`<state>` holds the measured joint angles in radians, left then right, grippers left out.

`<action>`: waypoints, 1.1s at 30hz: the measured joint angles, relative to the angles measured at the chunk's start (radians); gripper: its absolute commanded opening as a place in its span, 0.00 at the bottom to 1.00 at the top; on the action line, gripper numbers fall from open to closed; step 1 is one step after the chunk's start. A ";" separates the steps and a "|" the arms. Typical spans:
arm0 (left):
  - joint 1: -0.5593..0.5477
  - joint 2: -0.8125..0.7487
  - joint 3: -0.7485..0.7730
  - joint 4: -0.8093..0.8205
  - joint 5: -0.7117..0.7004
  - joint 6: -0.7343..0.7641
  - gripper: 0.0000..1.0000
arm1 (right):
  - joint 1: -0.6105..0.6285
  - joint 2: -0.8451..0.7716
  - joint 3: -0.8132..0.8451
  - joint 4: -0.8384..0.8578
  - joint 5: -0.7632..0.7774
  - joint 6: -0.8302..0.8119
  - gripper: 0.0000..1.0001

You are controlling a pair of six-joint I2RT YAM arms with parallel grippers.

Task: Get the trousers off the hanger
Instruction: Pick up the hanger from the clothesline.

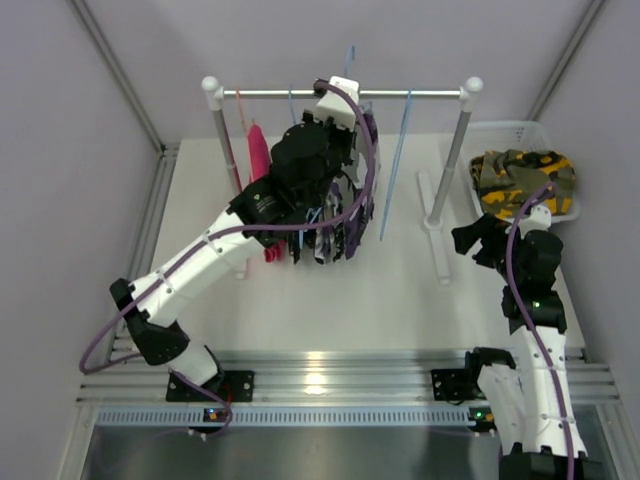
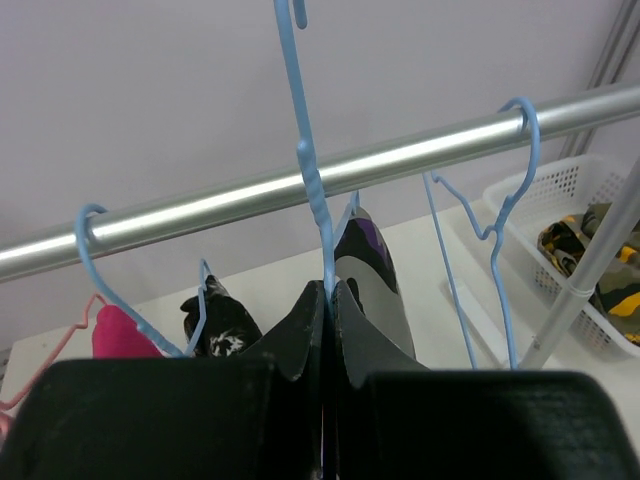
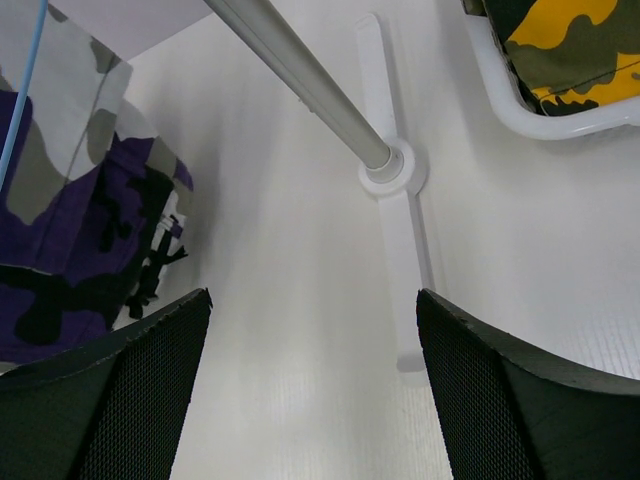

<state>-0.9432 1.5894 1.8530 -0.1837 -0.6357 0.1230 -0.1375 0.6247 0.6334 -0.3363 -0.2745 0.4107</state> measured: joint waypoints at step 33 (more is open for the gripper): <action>-0.008 -0.320 -0.146 -0.256 0.243 -0.179 0.00 | 0.092 -0.056 0.029 0.169 -0.460 0.040 0.88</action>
<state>-0.9512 1.2694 1.7065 -0.4393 -0.3923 -0.0555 -0.0460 0.5690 0.6624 -0.1677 -0.7341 0.4503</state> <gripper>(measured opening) 0.040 0.871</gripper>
